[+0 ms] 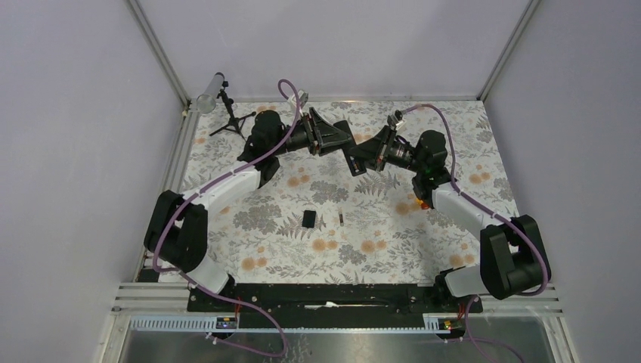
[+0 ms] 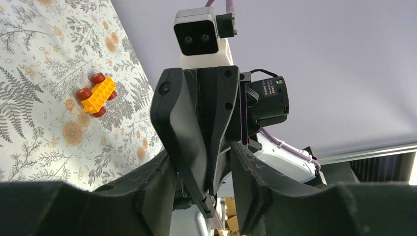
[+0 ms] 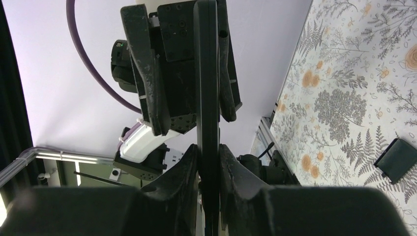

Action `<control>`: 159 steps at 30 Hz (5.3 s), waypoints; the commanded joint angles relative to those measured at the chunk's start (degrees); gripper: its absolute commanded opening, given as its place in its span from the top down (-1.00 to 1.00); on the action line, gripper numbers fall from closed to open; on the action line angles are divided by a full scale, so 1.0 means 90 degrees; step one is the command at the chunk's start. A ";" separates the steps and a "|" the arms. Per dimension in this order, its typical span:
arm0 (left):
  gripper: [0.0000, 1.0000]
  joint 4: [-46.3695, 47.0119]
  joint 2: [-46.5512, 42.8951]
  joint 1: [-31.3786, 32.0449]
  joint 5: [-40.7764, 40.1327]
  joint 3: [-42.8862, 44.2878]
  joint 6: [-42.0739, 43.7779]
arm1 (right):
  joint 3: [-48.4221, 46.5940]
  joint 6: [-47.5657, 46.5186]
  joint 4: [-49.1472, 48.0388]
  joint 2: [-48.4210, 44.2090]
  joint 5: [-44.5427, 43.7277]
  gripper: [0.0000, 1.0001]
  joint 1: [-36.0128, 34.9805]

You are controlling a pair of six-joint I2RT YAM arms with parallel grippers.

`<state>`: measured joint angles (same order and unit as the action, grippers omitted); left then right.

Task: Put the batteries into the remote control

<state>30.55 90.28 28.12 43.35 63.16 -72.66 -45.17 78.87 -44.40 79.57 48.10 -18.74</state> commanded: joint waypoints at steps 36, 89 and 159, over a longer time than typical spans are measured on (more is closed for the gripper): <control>1.00 -0.2388 -0.0627 -0.1520 -0.0368 0.0004 0.3243 | -0.0909 -0.4901 0.6425 -0.0545 -0.3061 -0.50 -0.0605; 1.00 -0.2687 -0.1100 -0.1939 -0.0494 -0.1510 0.4067 | -0.3155 -0.5792 0.8972 0.2298 -0.6082 0.89 -0.3038; 1.00 0.0619 0.0407 -0.0583 0.0022 -0.2114 0.0973 | -0.4579 -0.5757 1.0023 0.2087 -0.4946 0.54 -0.2909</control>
<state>35.16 94.15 23.22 43.33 41.28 -63.53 -82.59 27.62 43.94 97.60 5.02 -45.30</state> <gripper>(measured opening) 0.153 0.223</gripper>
